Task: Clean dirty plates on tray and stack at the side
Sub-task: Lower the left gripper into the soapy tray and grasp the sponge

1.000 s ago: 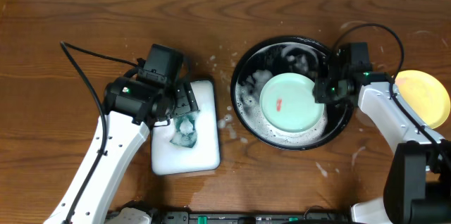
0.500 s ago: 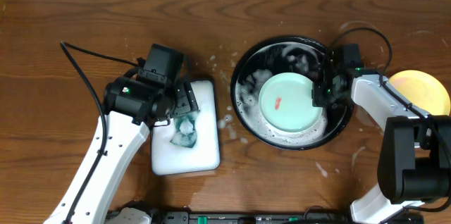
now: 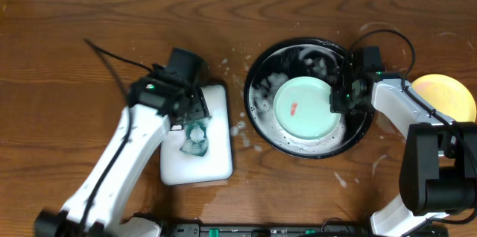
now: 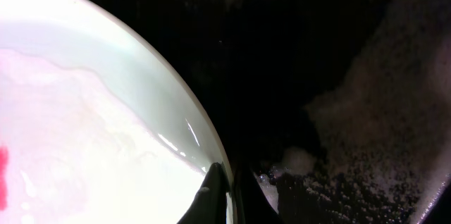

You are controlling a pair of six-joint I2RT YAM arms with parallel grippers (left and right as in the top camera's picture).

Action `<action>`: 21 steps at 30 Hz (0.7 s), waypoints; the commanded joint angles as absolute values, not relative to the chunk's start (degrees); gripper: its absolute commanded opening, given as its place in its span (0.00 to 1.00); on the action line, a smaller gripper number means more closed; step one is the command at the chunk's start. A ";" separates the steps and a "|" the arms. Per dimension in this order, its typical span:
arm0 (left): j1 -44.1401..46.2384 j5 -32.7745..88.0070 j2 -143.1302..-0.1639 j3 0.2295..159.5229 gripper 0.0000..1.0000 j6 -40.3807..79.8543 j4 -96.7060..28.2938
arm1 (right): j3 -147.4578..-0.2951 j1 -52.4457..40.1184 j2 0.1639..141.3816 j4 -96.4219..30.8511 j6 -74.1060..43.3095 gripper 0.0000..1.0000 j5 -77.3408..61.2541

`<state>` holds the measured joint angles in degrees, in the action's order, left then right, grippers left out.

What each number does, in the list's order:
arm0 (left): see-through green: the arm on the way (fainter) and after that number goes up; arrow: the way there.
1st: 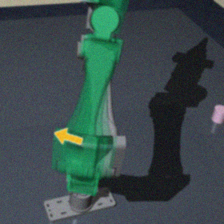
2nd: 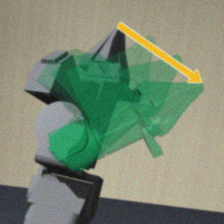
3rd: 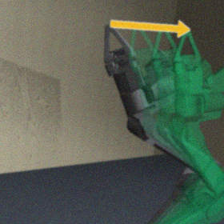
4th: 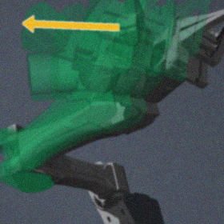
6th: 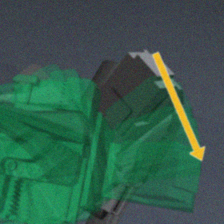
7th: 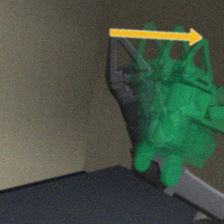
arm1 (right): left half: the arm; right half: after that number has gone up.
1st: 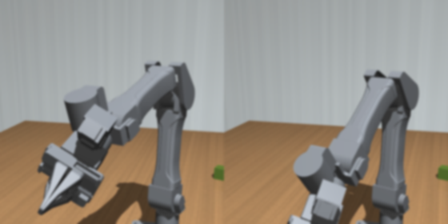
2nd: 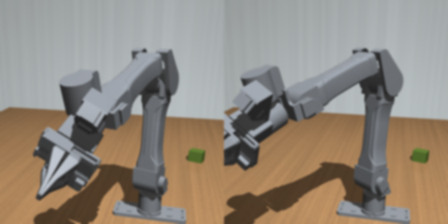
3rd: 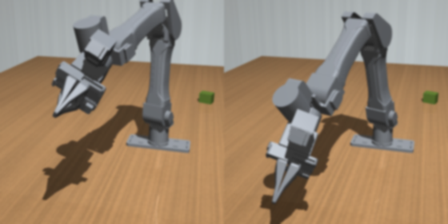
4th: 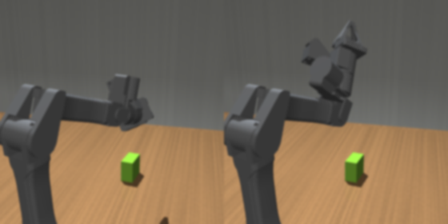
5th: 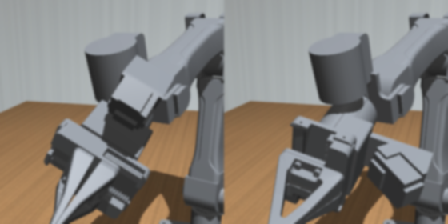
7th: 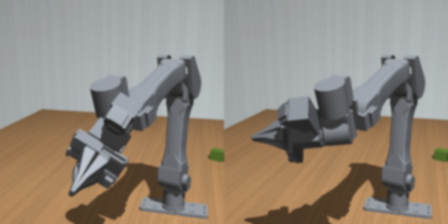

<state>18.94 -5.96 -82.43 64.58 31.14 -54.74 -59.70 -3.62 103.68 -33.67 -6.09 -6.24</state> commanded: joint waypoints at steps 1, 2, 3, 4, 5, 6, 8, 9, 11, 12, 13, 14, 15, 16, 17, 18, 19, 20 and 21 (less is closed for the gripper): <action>18.72 -5.06 -87.46 60.34 0.69 28.10 -51.86 | -59.24 -4.01 105.97 -33.61 -7.68 0.01 -6.26; 18.72 -3.46 -89.12 59.59 0.67 26.39 -50.54 | -59.24 -4.01 105.97 -33.61 -7.68 0.01 -6.26; 18.72 -2.13 -90.83 59.18 0.65 24.93 -49.65 | -59.24 -4.01 105.97 -33.61 -7.68 0.01 -6.26; 18.72 -1.26 -92.64 59.09 0.64 23.66 -49.01 | -59.24 -4.01 105.97 -33.61 -7.68 0.01 -6.26; 18.74 -0.43 -94.41 59.09 0.63 22.22 -48.42 | -59.24 -4.01 105.97 -33.58 -7.68 0.01 -6.24; 18.72 -0.43 -96.14 59.09 0.60 21.17 -47.88 | -59.24 -4.01 105.97 -33.56 -7.68 0.01 -6.26; 18.72 -0.45 -99.50 59.09 0.55 19.90 -46.78 | -59.24 -4.01 105.97 -33.47 -7.68 0.01 -6.26; 18.72 -0.45 -101.56 59.09 0.49 19.92 -45.93 | -59.24 -4.01 105.97 -33.43 -7.68 0.01 -6.26; 18.72 -0.45 -104.86 59.09 0.39 19.94 -44.40 | -59.24 -4.01 105.97 -33.43 -7.68 0.01 -6.26; 18.72 -0.45 -106.41 59.09 0.36 19.94 -43.53 | -59.24 -4.01 105.97 -33.43 -7.68 0.01 -6.26; 18.72 -0.45 -107.83 59.09 0.30 19.94 -42.76 | -59.24 -4.01 105.97 -33.43 -7.68 0.01 -6.28; 18.72 -0.47 -109.12 59.09 0.26 19.94 -42.00 | -59.24 -4.01 105.97 -33.43 -7.70 0.01 -6.28; 18.70 -0.47 -110.15 59.09 0.15 19.92 -41.25 | -59.24 -4.01 105.97 -33.43 -7.70 0.01 -6.28; 18.70 -0.47 -110.85 59.09 0.08 19.92 -40.73 | -59.24 -4.01 105.97 -33.43 -7.70 0.01 -6.28; 18.65 -0.47 -111.04 59.11 0.08 19.92 -40.47 | -59.24 -4.01 105.97 -33.43 -7.70 0.01 -6.28; 18.55 -0.45 -111.00 59.29 0.07 19.92 -40.36 | -59.24 -4.01 105.97 -33.45 -7.68 0.01 -6.28; 18.52 -0.45 -110.72 59.66 0.07 19.92 -40.66 | -59.24 -4.01 105.97 -33.47 -7.70 0.01 -6.28; 18.48 -0.45 -110.24 60.38 0.08 19.90 -41.39 | -59.24 -4.01 105.97 -33.47 -7.70 0.01 -6.28; 18.37 -0.45 -109.58 61.28 0.08 19.90 -42.41 | -59.24 -4.01 105.97 -33.47 -7.68 0.01 -6.28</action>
<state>18.98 -0.12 -104.79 62.04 20.53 -44.53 -59.72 -3.62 103.68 -33.69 -6.11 -6.24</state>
